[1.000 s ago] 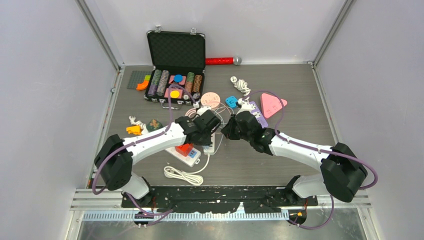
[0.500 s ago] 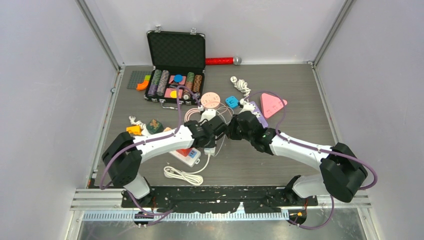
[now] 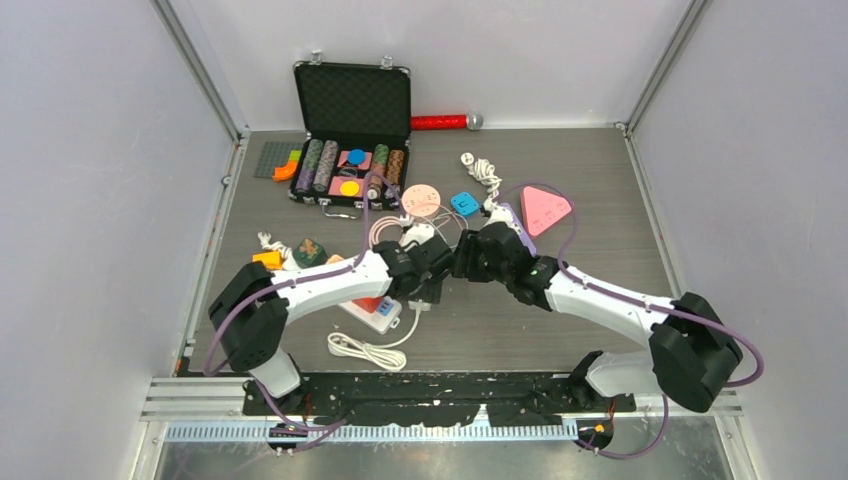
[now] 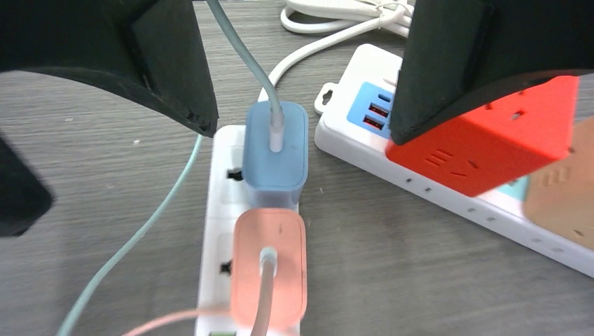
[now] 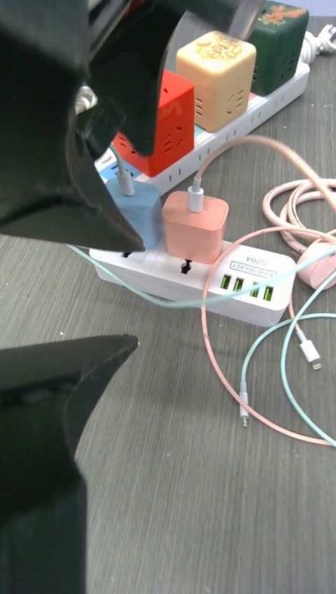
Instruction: Insert the plug
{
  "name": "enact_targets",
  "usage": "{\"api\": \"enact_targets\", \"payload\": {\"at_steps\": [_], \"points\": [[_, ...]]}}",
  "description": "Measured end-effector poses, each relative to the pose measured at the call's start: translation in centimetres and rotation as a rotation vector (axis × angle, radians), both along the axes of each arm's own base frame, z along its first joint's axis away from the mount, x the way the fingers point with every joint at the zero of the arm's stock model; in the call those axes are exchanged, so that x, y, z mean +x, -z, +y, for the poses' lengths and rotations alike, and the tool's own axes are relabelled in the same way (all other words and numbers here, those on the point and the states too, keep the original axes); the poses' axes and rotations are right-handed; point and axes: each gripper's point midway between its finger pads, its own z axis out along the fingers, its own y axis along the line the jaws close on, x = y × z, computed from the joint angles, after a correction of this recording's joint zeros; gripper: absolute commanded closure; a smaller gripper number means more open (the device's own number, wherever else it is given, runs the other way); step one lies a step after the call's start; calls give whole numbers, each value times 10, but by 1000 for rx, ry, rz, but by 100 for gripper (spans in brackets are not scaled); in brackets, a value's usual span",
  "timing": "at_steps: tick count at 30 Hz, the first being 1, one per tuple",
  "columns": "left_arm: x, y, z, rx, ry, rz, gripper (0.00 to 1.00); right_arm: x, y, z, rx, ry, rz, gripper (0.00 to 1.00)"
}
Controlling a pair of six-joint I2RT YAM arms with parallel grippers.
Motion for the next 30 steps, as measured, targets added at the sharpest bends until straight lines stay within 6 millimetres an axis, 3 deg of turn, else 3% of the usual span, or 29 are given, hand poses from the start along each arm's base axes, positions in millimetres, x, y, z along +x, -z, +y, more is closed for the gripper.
{"api": "enact_targets", "payload": {"at_steps": [3,5,8,11,18,20,24,27,30], "points": [[13,-28,-4,-14,18,-50,1,0,-11,-6,10,6,-16,19],[27,-57,-7,-52,23,-110,0,1,-21,-9,18,8,-32,15],[43,-100,-3,-109,25,-199,0,5,-40,-14,41,18,-67,14],[50,-129,7,-133,41,-259,0,9,-60,-20,64,24,-102,14],[52,-154,26,-111,121,-309,0,36,-102,-49,96,88,-190,19],[54,-157,31,-118,134,-312,0,47,-105,-63,85,124,-195,25],[57,-164,43,-148,151,-336,0,82,-99,-93,25,203,-170,25],[56,-167,50,-154,168,-361,0,106,-76,-115,-46,250,-121,21],[54,-164,47,-170,186,-359,1,115,-41,-135,-136,273,-51,16]]}}
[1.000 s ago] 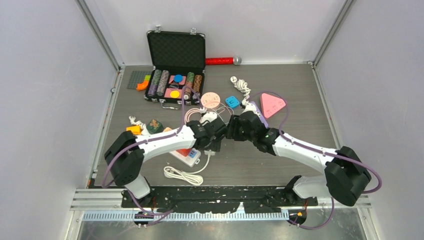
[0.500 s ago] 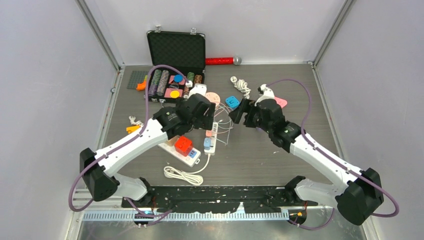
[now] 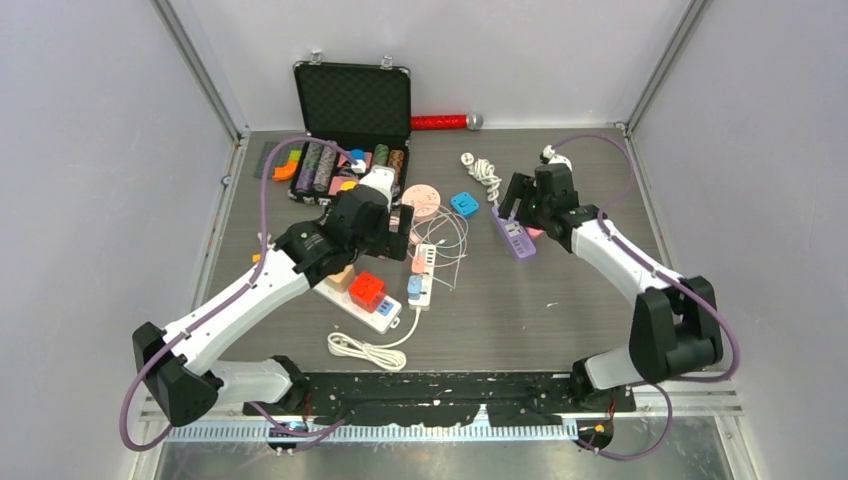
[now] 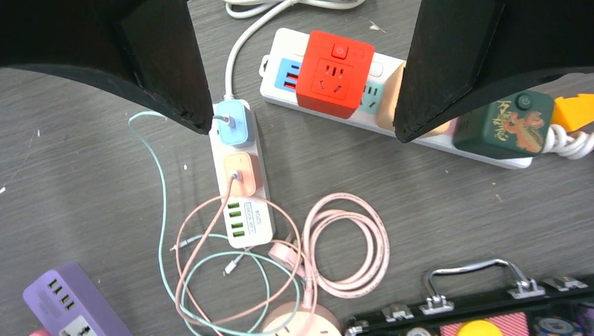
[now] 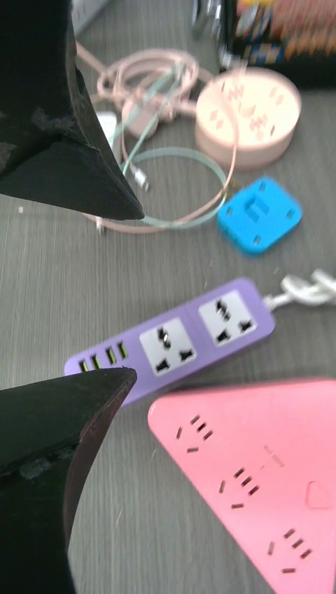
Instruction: Insert the plug
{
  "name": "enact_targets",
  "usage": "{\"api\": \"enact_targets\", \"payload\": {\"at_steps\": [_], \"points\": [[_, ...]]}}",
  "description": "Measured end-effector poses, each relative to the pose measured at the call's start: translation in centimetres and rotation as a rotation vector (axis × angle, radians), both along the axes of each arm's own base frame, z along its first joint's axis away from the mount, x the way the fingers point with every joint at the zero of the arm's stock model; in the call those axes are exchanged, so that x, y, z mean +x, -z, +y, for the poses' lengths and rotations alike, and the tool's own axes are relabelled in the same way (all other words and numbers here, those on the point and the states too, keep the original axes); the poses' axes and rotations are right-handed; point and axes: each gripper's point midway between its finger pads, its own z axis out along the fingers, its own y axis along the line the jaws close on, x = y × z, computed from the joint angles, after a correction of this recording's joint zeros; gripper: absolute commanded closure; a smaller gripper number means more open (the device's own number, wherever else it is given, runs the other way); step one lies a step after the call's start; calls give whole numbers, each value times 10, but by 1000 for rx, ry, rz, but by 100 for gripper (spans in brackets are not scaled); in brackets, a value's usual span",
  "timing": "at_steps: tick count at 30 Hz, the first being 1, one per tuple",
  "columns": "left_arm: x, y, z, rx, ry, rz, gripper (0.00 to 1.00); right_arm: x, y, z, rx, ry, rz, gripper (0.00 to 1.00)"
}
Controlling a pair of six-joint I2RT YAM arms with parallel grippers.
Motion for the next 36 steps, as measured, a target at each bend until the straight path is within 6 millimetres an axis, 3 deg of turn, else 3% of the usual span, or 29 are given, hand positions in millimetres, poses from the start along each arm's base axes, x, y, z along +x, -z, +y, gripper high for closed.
{"api": "enact_targets", "payload": {"at_steps": [4,7,16,21,30,36], "points": [[-7,13,-3,-1,26,39,1,-2,38,-14,-98,5,104,12],[-12,18,-5,-16,40,65,1,-2,52,-21,-124,25,156,12],[-26,12,1,-58,65,55,0,29,50,-49,-56,205,176,9],[-25,11,2,-39,80,44,0,55,50,-55,-108,233,168,1],[-1,-12,-18,5,145,7,0,108,72,-75,-392,131,185,4],[18,-15,-36,32,176,10,0,140,86,-73,-511,-8,188,4]]}}
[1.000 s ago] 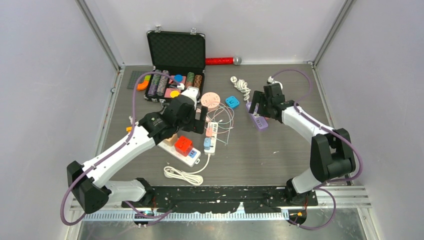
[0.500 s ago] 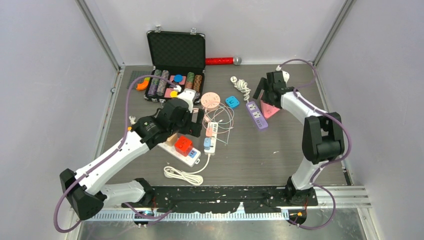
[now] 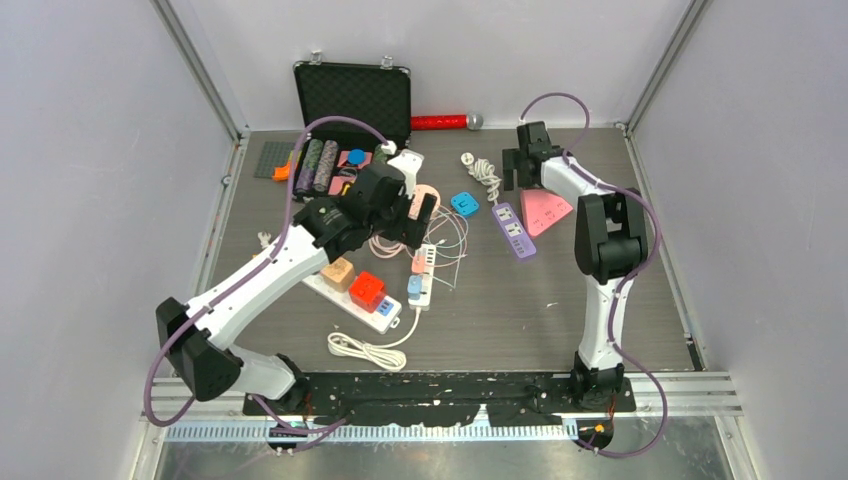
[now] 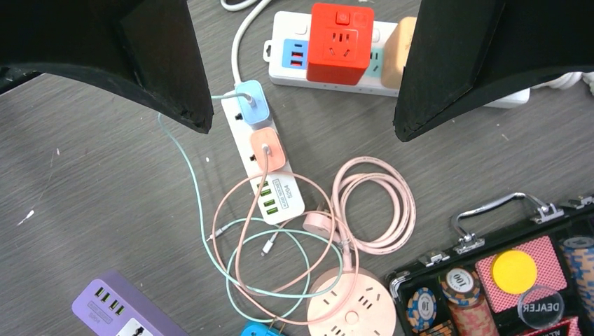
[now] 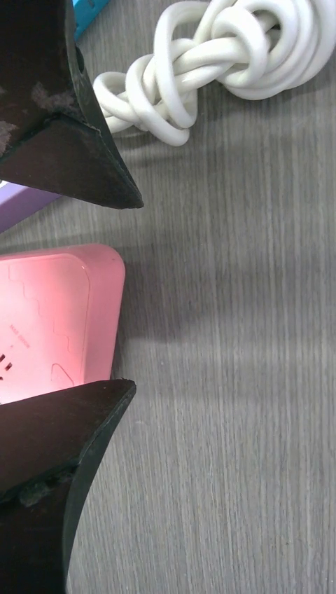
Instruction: Insert the plug
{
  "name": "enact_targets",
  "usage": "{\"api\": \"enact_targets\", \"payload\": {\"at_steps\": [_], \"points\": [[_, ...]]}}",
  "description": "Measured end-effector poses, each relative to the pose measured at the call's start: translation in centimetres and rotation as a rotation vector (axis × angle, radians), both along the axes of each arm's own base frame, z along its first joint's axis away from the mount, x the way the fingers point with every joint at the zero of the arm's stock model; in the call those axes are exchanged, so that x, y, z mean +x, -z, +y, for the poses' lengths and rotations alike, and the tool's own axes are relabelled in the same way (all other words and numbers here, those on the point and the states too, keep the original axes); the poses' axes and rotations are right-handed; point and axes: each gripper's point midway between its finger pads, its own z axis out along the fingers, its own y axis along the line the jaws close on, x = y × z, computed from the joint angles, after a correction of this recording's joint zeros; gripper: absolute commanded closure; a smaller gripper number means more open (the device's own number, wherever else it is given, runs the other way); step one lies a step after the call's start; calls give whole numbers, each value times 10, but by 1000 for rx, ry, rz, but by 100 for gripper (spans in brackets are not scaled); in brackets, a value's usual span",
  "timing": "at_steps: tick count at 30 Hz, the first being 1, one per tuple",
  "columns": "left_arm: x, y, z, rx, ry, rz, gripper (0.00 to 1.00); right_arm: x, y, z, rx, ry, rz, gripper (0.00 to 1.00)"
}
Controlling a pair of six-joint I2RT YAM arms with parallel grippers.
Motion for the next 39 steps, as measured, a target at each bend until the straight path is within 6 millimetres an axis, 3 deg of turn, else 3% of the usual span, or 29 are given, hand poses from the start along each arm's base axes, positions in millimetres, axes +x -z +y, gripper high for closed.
{"api": "enact_targets", "payload": {"at_steps": [5,10,16,21,25,29,34,35,37,39], "points": [[6,6,-6,22,13,13,0,-6,5,0,-41,-58,44,5],[9,10,-7,31,15,17,0,-35,14,6,-89,-116,101,5],[15,10,-16,29,26,24,0,-86,18,46,-111,-218,175,5],[17,10,-23,14,40,35,1,-134,12,76,-6,-269,218,5],[17,13,-30,-3,54,52,2,-146,-9,80,68,-231,196,5],[16,20,-38,-26,59,90,4,-137,-40,66,142,-133,122,4],[15,23,-55,-98,46,147,7,-125,-81,18,256,84,-6,2],[16,23,-62,-120,46,162,7,-124,-86,15,274,106,-25,2],[21,21,-79,-162,50,179,7,-121,-88,-13,315,200,-51,1],[29,20,-100,-201,57,186,6,-122,-77,-26,355,251,-38,0]]}}
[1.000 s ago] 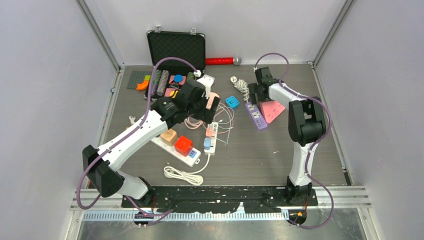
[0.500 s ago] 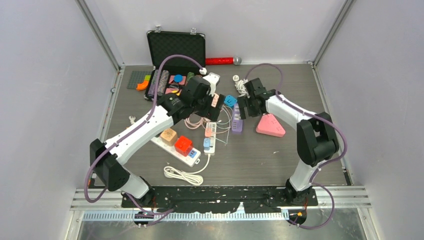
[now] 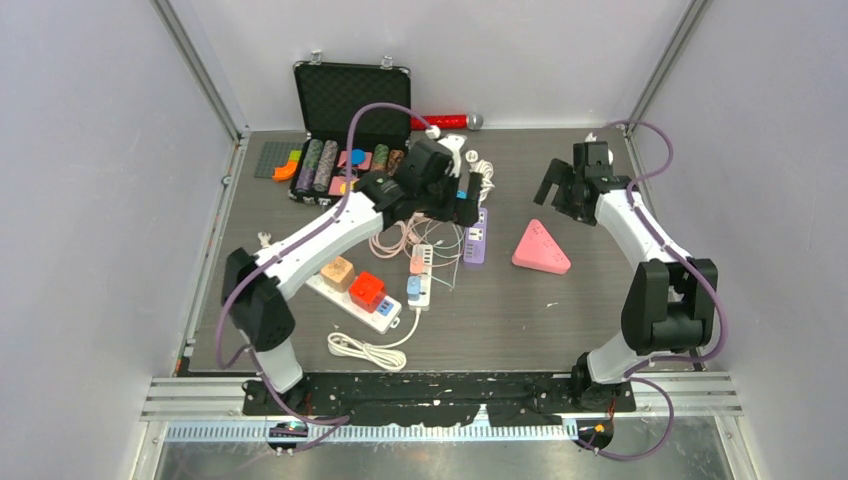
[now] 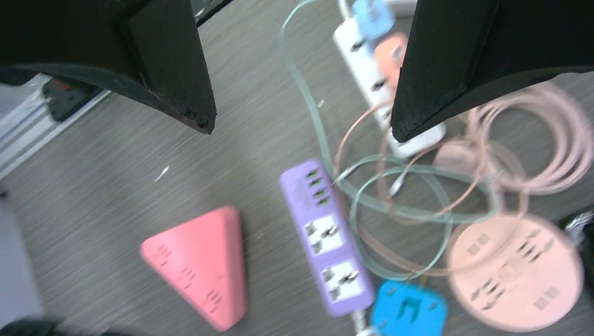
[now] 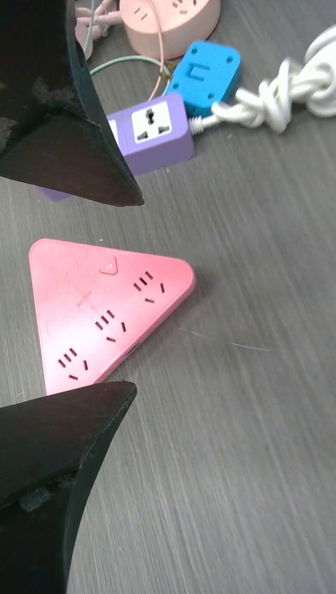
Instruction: Insert the plug
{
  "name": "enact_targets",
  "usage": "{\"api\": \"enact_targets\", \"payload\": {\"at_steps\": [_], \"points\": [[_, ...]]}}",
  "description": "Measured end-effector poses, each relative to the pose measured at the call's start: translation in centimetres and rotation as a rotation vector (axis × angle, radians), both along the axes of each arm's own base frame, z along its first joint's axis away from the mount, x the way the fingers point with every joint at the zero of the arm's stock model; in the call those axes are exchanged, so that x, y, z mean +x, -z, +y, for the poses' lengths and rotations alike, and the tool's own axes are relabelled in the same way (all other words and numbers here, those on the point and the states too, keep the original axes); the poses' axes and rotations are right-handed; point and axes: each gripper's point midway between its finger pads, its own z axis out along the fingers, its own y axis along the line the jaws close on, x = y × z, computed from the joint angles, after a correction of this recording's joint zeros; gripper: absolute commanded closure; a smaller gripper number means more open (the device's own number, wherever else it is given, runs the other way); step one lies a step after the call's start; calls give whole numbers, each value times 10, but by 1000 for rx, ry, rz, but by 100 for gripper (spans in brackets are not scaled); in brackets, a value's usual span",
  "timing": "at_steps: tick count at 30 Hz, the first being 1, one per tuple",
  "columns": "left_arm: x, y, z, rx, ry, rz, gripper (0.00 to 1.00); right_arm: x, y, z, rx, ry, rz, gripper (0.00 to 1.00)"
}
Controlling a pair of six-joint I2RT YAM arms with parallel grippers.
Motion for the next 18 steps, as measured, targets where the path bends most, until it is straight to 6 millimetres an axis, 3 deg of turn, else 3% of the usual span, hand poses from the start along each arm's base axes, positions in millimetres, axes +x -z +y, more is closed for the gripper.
{"api": "enact_targets", "payload": {"at_steps": [5,9,13,18], "points": [[27,4,-68,-122,30,6,5,-12,43,9,124,-28,105,2],[46,28,-109,-197,40,22,7,-17,58,26,203,-84,139,4],[53,70,-121,-226,14,66,8,-23,67,32,235,-101,150,7],[48,106,-117,-203,-5,118,9,-28,74,31,254,-77,147,9]]}}
